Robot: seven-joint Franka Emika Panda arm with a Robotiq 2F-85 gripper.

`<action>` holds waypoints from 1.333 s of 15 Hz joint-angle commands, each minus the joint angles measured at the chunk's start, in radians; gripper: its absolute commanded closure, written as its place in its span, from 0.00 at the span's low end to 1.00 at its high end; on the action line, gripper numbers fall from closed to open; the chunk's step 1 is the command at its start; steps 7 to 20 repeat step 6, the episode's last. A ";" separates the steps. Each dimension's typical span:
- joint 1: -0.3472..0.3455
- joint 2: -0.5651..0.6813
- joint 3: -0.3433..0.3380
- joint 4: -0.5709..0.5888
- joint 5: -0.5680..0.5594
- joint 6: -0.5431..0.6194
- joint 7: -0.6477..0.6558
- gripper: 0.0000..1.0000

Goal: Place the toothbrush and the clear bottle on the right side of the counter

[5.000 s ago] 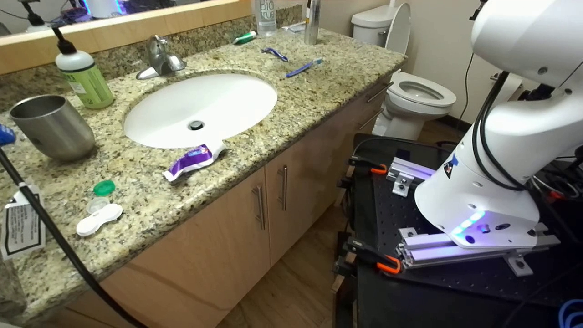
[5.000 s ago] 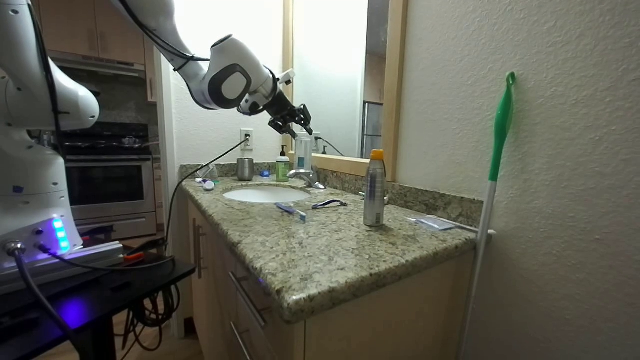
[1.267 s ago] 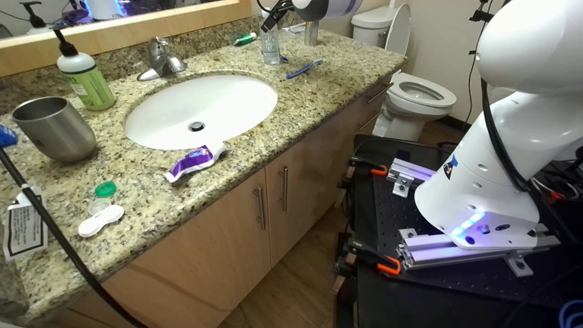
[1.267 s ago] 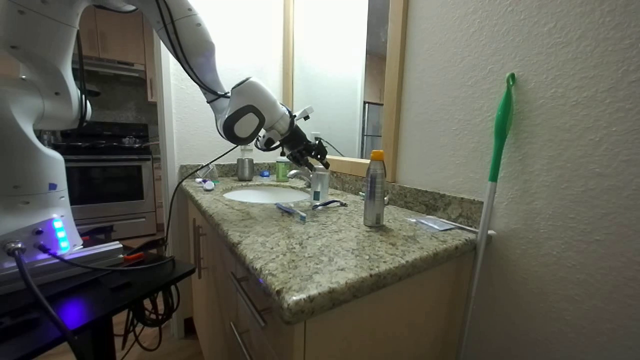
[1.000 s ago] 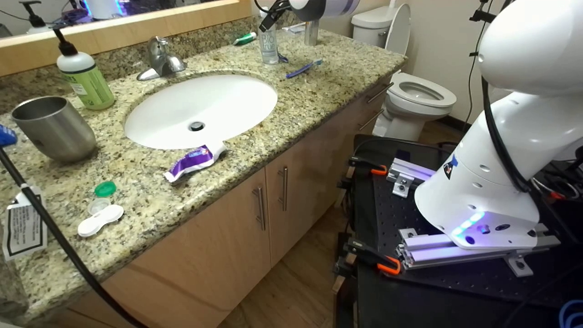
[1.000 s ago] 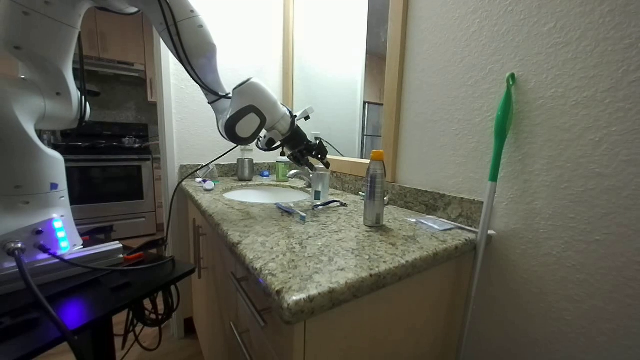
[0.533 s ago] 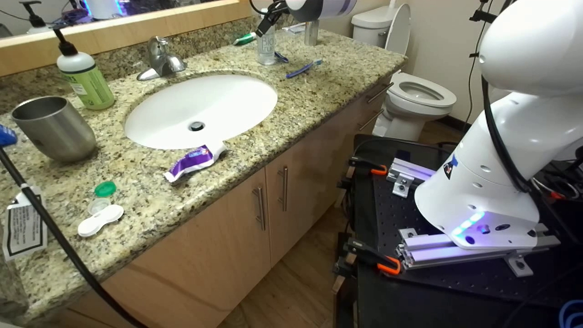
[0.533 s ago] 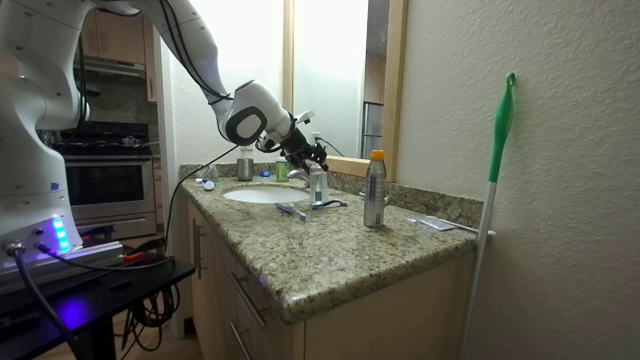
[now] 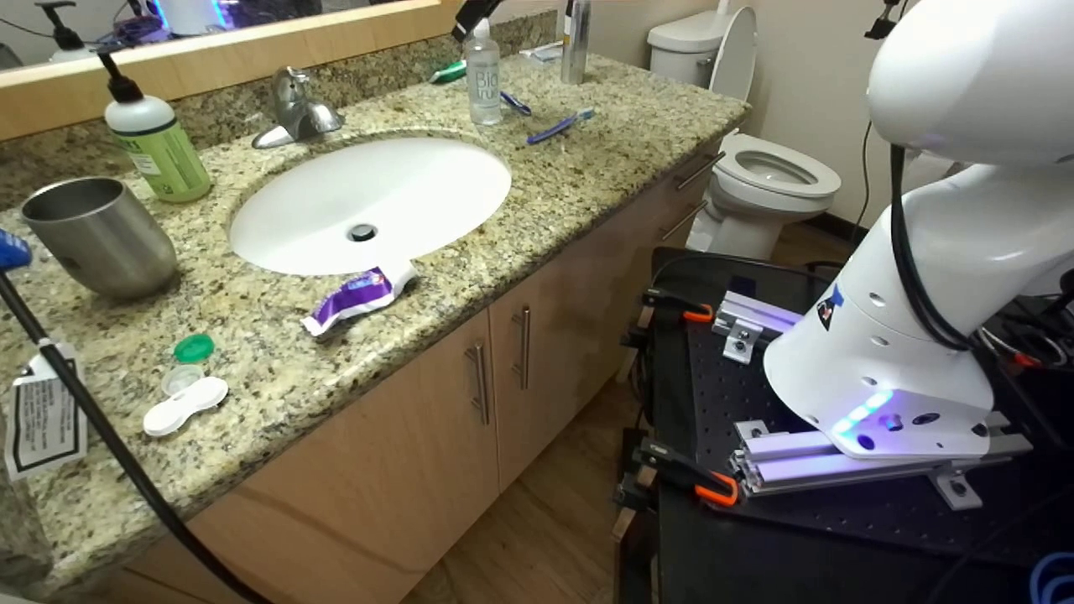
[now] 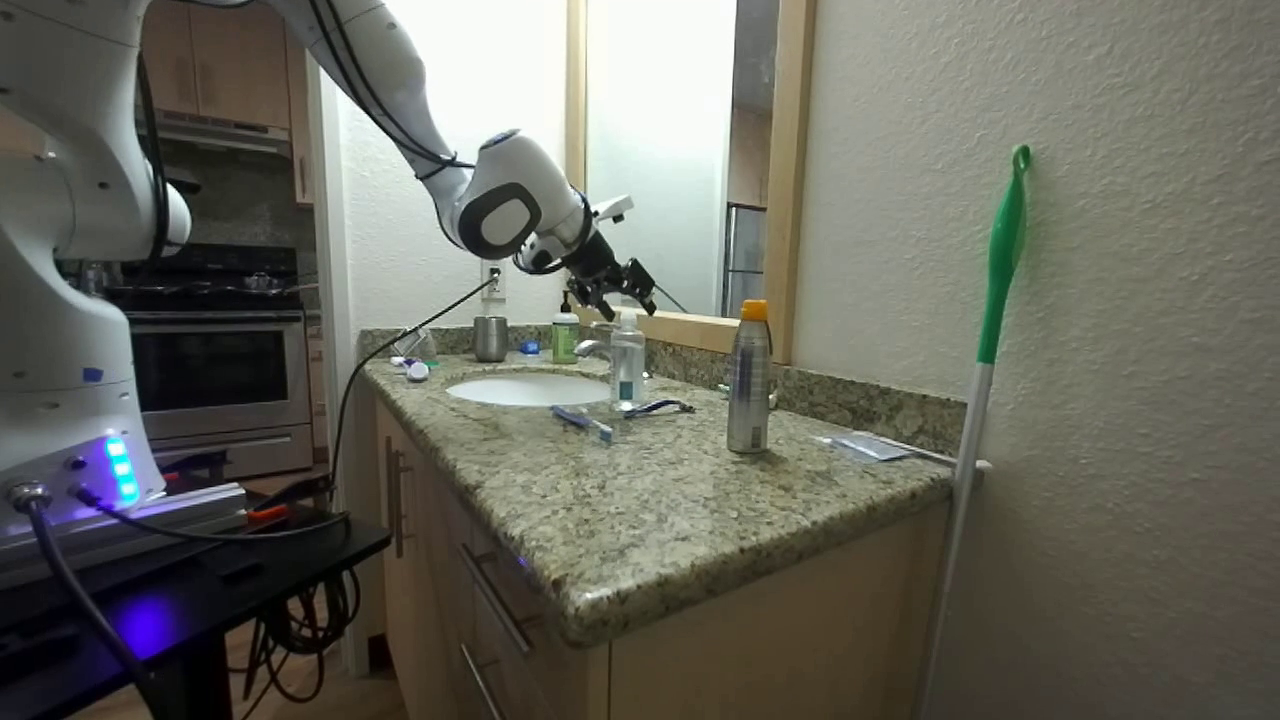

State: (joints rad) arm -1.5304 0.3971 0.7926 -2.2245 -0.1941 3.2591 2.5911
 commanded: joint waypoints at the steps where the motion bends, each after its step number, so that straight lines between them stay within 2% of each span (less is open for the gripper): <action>1: -0.249 -0.081 0.213 -0.006 -0.013 0.012 -0.003 0.00; 2: -0.325 -0.088 0.280 0.009 -0.021 0.003 -0.009 0.00; 4: -0.470 -0.024 0.441 0.060 -0.067 -0.028 -0.046 0.00; 6: -0.585 0.097 0.581 0.093 -0.192 -0.009 -0.092 0.00; 20: -0.585 0.097 0.581 0.093 -0.192 -0.009 -0.092 0.00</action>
